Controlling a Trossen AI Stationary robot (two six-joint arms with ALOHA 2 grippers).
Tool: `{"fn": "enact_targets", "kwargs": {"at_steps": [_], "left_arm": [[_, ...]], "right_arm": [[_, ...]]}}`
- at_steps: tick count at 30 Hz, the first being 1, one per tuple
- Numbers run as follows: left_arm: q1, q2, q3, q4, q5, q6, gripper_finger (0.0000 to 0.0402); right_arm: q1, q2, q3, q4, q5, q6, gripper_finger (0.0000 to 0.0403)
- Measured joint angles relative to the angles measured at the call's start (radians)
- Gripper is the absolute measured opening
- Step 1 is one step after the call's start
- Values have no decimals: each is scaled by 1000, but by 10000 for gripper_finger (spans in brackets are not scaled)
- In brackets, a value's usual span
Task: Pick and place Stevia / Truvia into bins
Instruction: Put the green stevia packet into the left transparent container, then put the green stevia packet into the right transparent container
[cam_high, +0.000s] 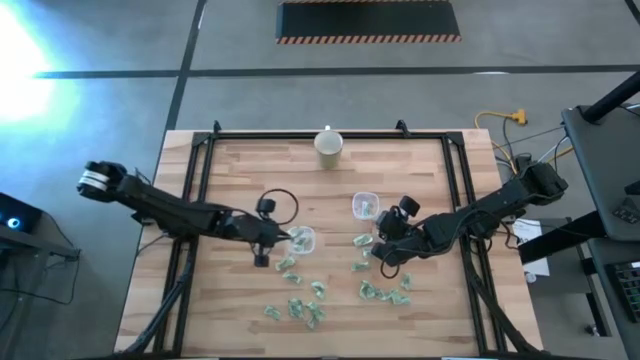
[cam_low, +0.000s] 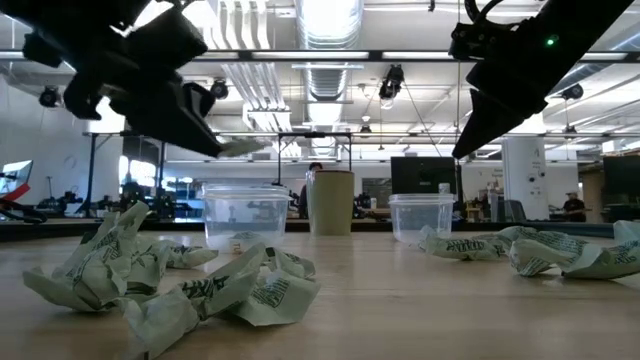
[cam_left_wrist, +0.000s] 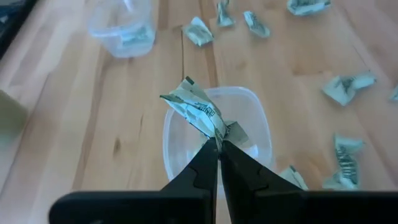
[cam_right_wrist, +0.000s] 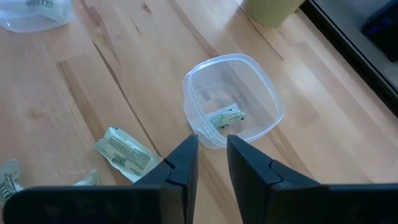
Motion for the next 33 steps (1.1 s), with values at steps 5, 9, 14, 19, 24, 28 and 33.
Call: {"fn": "enact_targets", "kwargs": {"at_steps": [5, 9, 14, 19, 24, 28, 33], "left_arm": [[3, 78, 39, 17, 0, 9, 0], [13, 104, 62, 16, 0, 10, 0], [16, 107, 63, 14, -3, 30, 6], [19, 100, 63, 15, -3, 31, 55], [19, 97, 63, 14, -20, 31, 106], [20, 80, 61, 13, -22, 31, 125], [20, 56, 58, 8, -22, 32, 128]], "right_arm": [[0, 0, 0, 2, 0, 0, 68], [0, 0, 0, 1, -1, 0, 69], [1, 1, 0, 0, -6, -1, 75], [5, 1, 0, -2, -7, -4, 77], [15, 1, -5, 5, -79, -16, 73], [21, 1, -42, 65, -235, -68, 77], [20, 1, -113, 219, -332, -158, 80]]}}
